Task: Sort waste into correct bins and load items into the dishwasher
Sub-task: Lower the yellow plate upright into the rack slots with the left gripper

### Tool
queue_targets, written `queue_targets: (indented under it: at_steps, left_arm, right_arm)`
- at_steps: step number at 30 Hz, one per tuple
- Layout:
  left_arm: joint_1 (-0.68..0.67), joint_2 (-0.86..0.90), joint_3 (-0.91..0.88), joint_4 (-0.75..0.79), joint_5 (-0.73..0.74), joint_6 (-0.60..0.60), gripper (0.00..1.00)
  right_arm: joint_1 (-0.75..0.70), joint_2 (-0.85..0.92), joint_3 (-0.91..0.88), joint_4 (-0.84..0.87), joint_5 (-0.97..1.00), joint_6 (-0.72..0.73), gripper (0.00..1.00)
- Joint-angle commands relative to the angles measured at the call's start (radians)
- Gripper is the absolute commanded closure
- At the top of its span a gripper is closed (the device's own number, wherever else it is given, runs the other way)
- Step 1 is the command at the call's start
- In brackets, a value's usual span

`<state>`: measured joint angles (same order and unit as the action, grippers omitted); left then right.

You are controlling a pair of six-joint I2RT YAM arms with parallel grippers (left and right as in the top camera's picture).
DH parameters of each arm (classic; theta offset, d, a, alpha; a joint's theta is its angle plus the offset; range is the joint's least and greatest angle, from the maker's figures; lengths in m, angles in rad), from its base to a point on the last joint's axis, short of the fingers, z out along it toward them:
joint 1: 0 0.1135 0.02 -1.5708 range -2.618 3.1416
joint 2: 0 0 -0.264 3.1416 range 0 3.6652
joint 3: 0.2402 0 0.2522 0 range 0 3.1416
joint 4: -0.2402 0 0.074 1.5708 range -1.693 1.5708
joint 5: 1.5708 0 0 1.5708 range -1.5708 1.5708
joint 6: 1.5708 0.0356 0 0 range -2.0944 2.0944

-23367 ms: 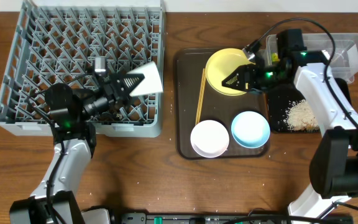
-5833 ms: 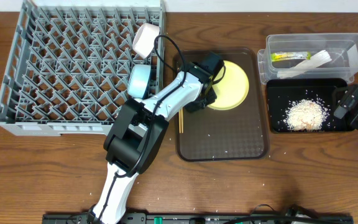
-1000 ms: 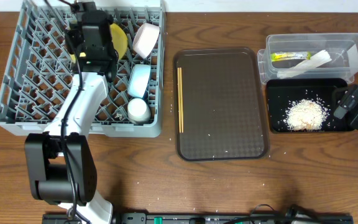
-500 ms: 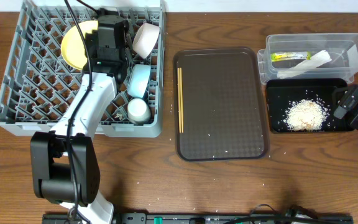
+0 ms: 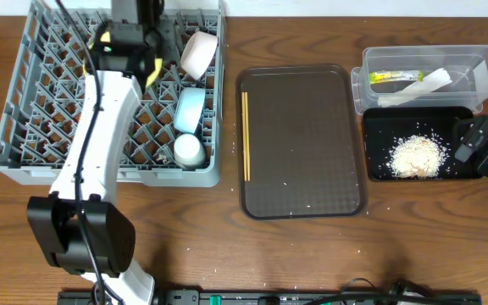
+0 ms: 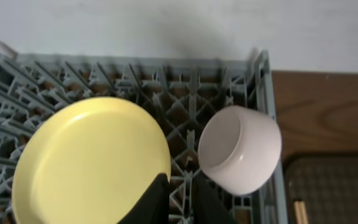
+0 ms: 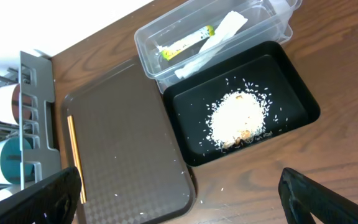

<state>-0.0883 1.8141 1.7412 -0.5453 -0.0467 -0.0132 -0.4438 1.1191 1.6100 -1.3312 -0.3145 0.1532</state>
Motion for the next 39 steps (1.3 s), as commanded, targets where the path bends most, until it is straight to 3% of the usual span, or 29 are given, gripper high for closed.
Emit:
queue_targets:
  at_steps: [1, 5, 9, 18, 28, 39]
  left_arm:
    - [0.005, -0.001, 0.045, -0.035, 0.029, -0.053, 0.84]
    - [0.011, 0.047, 0.044, -0.042, 0.027, -0.056, 0.85]
    - [0.016, 0.129, 0.044, -0.041, 0.01, -0.068, 0.92]
    - [0.016, 0.238, 0.044, -0.029, -0.057, -0.071, 0.92]
    - [0.016, 0.253, 0.044, 0.055, -0.073, -0.071, 0.92]
    - [0.027, 0.298, 0.034, 0.037, -0.097, -0.075, 0.92]
  right_arm:
    - [-0.005, 0.001, 0.009, -0.001, -0.004, 0.011, 0.01]
    - [-0.005, 0.001, 0.009, -0.001, -0.004, 0.011, 0.01]
    - [-0.005, 0.001, 0.009, -0.001, -0.004, 0.011, 0.01]
    - [-0.005, 0.001, 0.009, -0.001, -0.004, 0.01, 0.01]
    - [-0.005, 0.001, 0.009, -0.001, -0.004, 0.01, 0.01]
    - [-0.005, 0.001, 0.009, -0.001, -0.004, 0.011, 0.01]
